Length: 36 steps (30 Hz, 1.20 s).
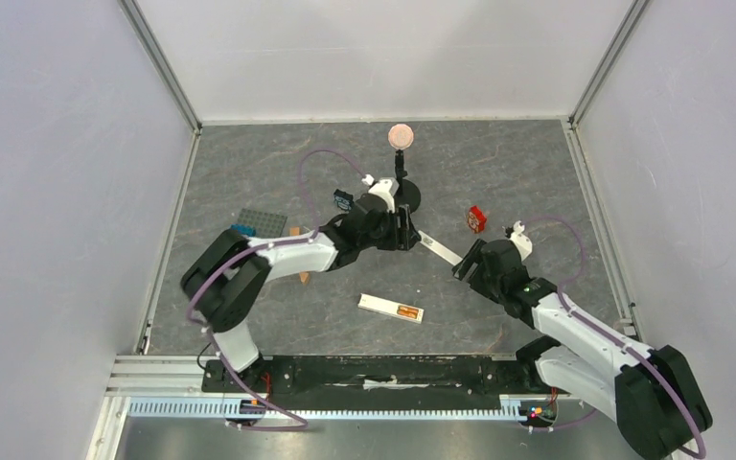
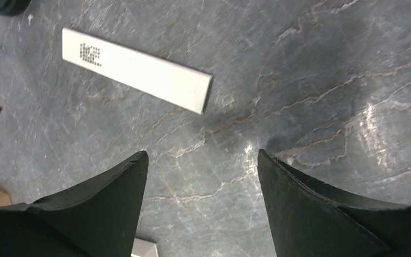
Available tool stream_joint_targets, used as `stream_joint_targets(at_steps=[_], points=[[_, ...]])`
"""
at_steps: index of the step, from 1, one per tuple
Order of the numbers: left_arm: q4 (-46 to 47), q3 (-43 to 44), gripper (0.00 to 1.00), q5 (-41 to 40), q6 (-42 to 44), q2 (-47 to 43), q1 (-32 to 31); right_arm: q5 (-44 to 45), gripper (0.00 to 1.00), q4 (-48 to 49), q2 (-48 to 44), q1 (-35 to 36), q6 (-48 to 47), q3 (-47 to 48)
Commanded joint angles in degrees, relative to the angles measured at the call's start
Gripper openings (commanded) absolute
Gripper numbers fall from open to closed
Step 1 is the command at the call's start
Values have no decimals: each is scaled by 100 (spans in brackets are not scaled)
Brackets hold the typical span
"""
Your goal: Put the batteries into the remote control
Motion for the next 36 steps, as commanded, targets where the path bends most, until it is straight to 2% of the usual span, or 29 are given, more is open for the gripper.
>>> stream_joint_targets(at_steps=[1, 7, 15, 21, 27, 36], points=[[654, 619, 67, 213, -358, 768, 150, -53, 75, 543, 275, -283, -94, 3], [557, 1098, 65, 157, -692, 1472, 284, -470, 66, 830, 841, -606, -394, 31], [586, 1203, 65, 270, -712, 1843, 289, -755, 59, 1201, 1300, -790, -634, -50], [1627, 931, 65, 648, -910, 2043, 284, -869, 56, 1271, 1473, -847, -764, -76], [1749, 923, 62, 856, -955, 2278, 282, -1013, 54, 1458, 1573, -900, -932, -25], [2154, 505, 48, 1226, -1324, 2107, 267, -1538, 52, 1572, 1564, -913, -1080, 75]])
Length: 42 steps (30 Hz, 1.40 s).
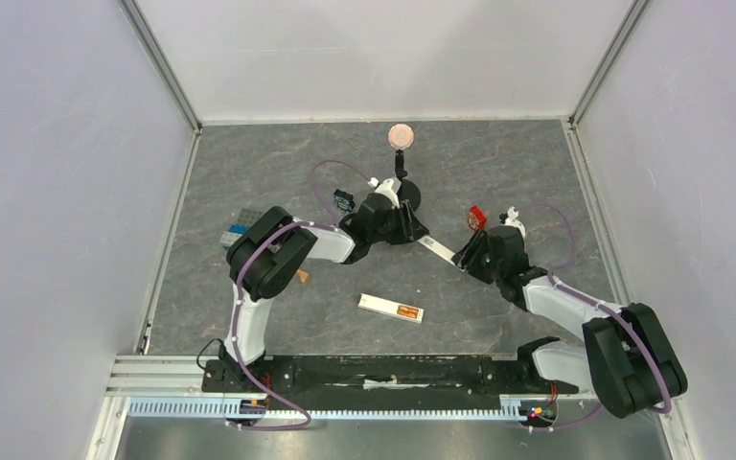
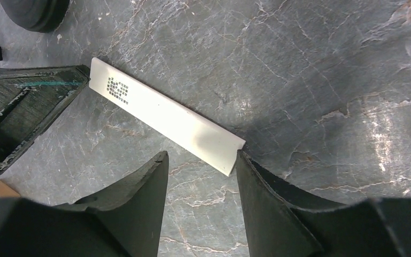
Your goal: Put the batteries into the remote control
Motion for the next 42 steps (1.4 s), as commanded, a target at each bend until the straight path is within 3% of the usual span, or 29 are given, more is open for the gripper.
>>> stream_joint_targets(at_steps=[1, 21, 42], points=[[391, -319, 47, 441, -421, -180, -68, -474, 51, -317, 66, -6, -174, 34], [122, -1568, 38, 364, -452, -1836, -764, -1960, 46, -802, -1170, 70, -92, -332], [-643, -2605, 37, -383, -1022, -2963, -1927, -2286, 46, -1140, -1081, 354, -600, -567]])
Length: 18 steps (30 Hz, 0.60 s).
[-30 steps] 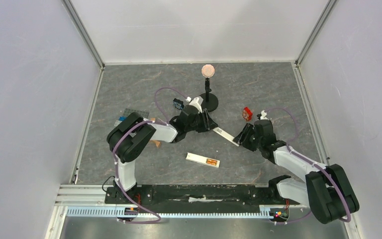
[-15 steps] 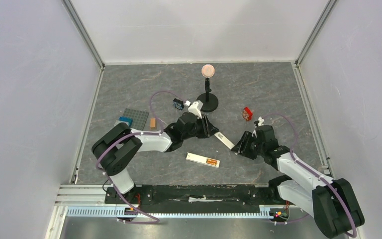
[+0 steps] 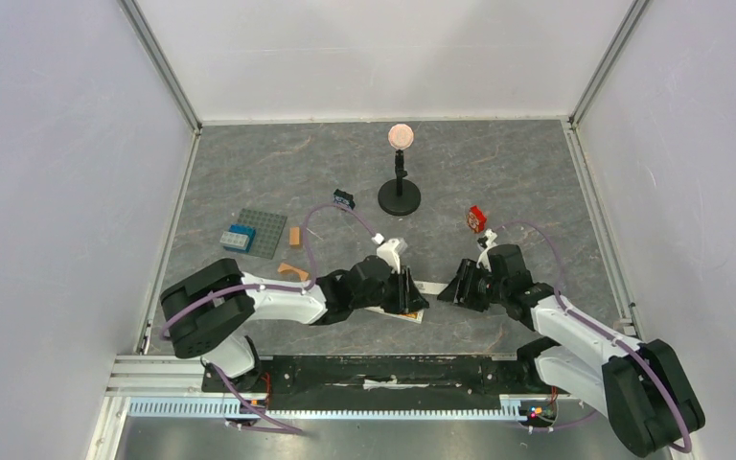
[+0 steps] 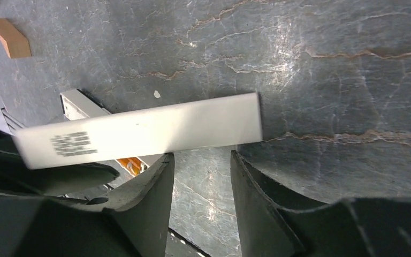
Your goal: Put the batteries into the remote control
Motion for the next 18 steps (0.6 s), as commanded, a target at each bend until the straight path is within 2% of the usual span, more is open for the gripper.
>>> stream_joint_targets(at_steps=[1, 14, 18], points=[[-182, -221, 37, 98, -285, -163, -84, -106, 46, 84, 89, 27, -205, -48], [-59, -371, 37, -732, -320, -386, -88, 24, 46, 131, 130, 32, -312, -125], [4, -401, 30, -707, -388, -352, -91, -2, 47, 127, 155, 30, -314, -117]])
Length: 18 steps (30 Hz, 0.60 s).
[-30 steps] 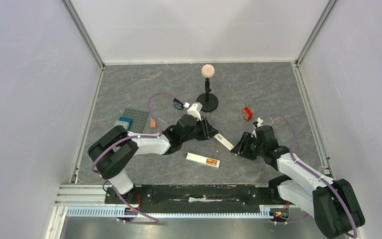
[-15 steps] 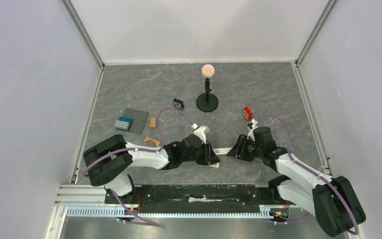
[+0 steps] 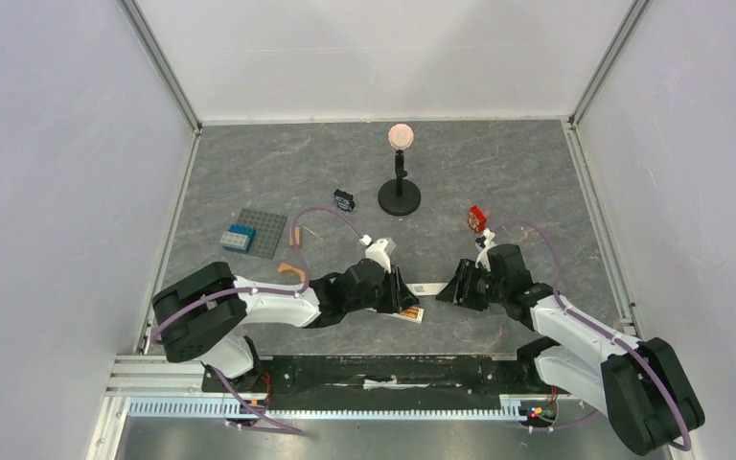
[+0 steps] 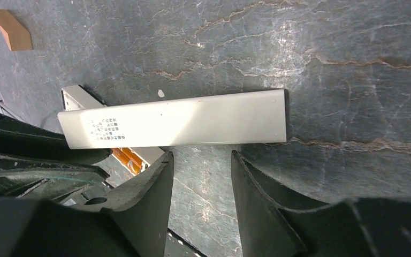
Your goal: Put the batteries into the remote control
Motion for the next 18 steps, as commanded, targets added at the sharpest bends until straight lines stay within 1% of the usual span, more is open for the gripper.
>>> stream_joint_targets(at_steps=[1, 3, 5, 7, 10, 12, 16, 18], points=[[267, -53, 27, -215, -203, -85, 2, 77, 47, -33, 76, 18, -141, -86], [319, -83, 22, -223, -220, -81, 1, 70, 47, -32, 79, 22, -149, -105], [404, -117, 20, -214, -246, -78, 2, 68, 47, -19, 78, 24, -150, -117], [539, -163, 20, -205, -260, -72, -2, 69, 47, -6, 92, 24, -141, -133], [648, -166, 23, -214, -260, -39, -3, 59, 47, 29, 135, 19, -147, -152], [744, -168, 23, -213, -264, 8, 4, 44, 47, 62, 162, 21, -134, -159], [935, -151, 19, -215, -294, 160, -2, 28, 47, 88, 184, 21, -124, -164], [1005, -144, 13, -213, -307, 248, 4, 12, 47, 88, 173, 24, -122, -168]])
